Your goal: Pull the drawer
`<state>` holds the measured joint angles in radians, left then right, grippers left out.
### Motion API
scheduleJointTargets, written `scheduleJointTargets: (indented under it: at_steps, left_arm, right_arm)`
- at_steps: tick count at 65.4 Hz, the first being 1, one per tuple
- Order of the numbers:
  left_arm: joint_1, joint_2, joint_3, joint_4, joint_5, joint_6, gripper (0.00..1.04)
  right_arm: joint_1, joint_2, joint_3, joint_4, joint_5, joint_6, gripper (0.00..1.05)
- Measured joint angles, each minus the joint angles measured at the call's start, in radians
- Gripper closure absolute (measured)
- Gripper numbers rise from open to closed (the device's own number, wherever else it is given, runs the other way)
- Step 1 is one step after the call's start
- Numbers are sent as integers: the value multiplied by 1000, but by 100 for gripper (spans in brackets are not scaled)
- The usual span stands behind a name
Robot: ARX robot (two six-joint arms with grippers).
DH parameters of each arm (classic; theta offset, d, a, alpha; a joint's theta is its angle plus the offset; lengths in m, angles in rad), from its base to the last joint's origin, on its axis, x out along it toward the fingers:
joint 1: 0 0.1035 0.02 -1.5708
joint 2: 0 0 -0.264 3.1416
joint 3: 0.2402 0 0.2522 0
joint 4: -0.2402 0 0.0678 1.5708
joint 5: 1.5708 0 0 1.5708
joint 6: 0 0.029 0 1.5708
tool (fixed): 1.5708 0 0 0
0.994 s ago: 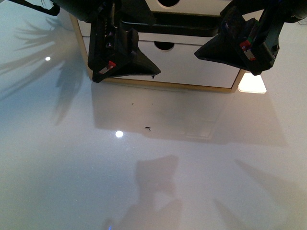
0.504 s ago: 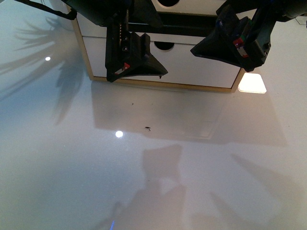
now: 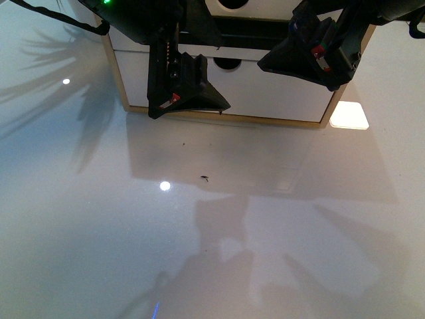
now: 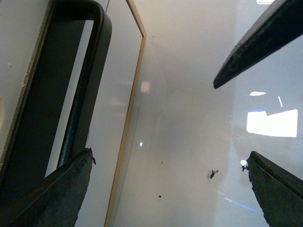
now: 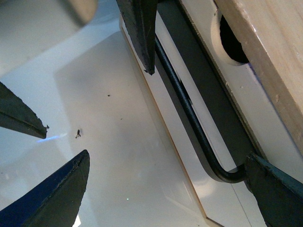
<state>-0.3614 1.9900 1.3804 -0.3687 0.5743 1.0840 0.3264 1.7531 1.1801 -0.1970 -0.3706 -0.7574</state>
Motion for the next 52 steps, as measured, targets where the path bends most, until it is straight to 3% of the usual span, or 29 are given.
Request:
scheduleJointTargets:
  at_steps: [36, 52]
  left_arm:
    - [31, 3, 72, 22, -7, -1, 7]
    - [36, 47, 77, 3, -63, 50, 7]
  right_arm:
    - [-5, 6, 11, -10, -8, 0, 9]
    - [-4, 28, 27, -14, -8, 0, 9]
